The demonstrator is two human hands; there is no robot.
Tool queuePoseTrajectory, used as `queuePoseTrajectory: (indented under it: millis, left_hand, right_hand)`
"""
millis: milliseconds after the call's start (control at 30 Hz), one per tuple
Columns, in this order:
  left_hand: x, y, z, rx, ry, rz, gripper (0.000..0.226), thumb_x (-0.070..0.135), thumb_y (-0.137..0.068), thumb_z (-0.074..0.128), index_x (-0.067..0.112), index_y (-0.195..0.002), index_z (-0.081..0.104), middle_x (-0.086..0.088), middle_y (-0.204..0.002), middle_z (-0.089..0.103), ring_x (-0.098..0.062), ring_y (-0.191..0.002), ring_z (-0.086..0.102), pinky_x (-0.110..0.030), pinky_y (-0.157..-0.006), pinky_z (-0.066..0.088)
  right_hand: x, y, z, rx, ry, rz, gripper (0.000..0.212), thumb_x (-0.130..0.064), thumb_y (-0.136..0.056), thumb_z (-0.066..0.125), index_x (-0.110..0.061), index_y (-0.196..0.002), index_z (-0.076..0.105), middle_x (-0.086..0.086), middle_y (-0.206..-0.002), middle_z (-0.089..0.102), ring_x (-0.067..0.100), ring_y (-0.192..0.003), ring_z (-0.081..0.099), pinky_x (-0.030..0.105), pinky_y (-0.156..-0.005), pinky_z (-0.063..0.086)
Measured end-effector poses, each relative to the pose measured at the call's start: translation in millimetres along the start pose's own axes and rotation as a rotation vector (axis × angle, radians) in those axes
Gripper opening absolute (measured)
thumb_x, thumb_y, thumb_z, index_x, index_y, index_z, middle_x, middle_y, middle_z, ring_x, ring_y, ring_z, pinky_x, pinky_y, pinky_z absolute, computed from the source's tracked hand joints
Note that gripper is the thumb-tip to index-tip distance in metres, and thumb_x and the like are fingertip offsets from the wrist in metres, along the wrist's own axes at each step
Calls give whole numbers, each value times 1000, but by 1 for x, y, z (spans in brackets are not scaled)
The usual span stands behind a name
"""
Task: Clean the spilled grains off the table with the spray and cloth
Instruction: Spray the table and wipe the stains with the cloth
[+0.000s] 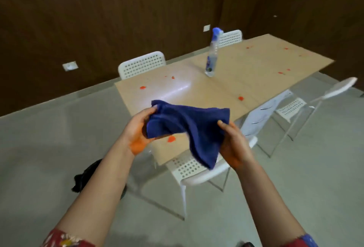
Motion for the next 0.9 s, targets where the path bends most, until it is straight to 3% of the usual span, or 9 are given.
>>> queuePoseTrajectory:
  millis: [133,233,333,433,533,600,700,800,900]
  left_hand:
    - [-30,-27,99,-58,-122,-58,34,26,-98,39,16,-87,69,-1,-73,69,-18,-66,61,-28,-60,44]
    - [-61,-49,189,-20,-111,-56,32,25,-101,41,9,-118,62,-9,-107,71,-17,-86,68,-30,-67,51]
    - [-82,-57,263,-77,-26,-56,33,22,-104,35,7,-105,64,-8,-94,75,-13,-77,71,-25,-64,54]
    - [-98,-71,316,-86,4,-49,34,35,-103,36,16,-107,63,-11,-121,67,-17,-99,68,-33,-89,51]
    - [-118,-94,359,-93,-362,77,33,37,-98,49,27,-130,50,0,-140,53,-16,-123,52,-29,-100,39]
    - [-131,-106,393,-273,-526,198,59,25,-94,60,27,-146,33,8,-146,42,-7,-134,39,-18,-100,35]
    - [-143,-134,446,-512,-571,213,49,15,-92,61,20,-138,45,9,-126,61,1,-116,55,-13,-88,44]
    - [-143,-167,471,-473,-594,306,16,11,-95,57,1,-106,62,1,-93,65,-6,-86,60,-17,-79,45]
    - [-140,-201,482,-407,-495,328,16,18,-94,59,3,-92,65,-2,-86,64,-11,-82,57,-23,-75,45]
  right_hand:
    - [-77,4,-92,80,175,-98,21,-16,-99,51,-21,-115,63,-5,-106,74,14,-103,68,31,-85,56]
    - [-127,2,-168,90,256,-99,26,-17,-99,52,-12,-123,59,6,-117,70,25,-113,65,44,-97,50]
    - [-169,7,-223,122,235,-99,18,-14,-99,52,-14,-114,62,4,-104,74,19,-98,70,32,-79,57]
    - [-203,8,-268,138,254,-126,17,-14,-97,55,-18,-112,63,3,-104,74,18,-97,70,30,-77,55]
    - [-230,-3,-306,180,544,-201,16,-28,-91,60,-32,-106,65,-6,-104,73,15,-99,68,39,-91,52]
    - [-243,-12,-317,98,852,-206,22,-42,-83,58,-35,-102,64,-13,-100,70,13,-100,66,47,-95,49]
    - [-257,-33,-337,6,919,-159,17,-44,-81,60,-32,-94,59,-1,-97,69,22,-95,66,56,-91,49]
    - [-270,-55,-364,33,684,-114,19,-39,-82,70,-29,-90,55,10,-95,73,30,-92,70,58,-92,50]
    - [-278,-85,-398,-21,636,-22,39,-35,-74,81,-26,-101,54,14,-98,73,31,-91,71,52,-89,54]
Point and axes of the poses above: each hand's wrist, its own y-axis away from the middle knuckle, its own z-axis out of the palm, x = y × z, the point moved 3 cm from there along -y, towards the middle knuckle
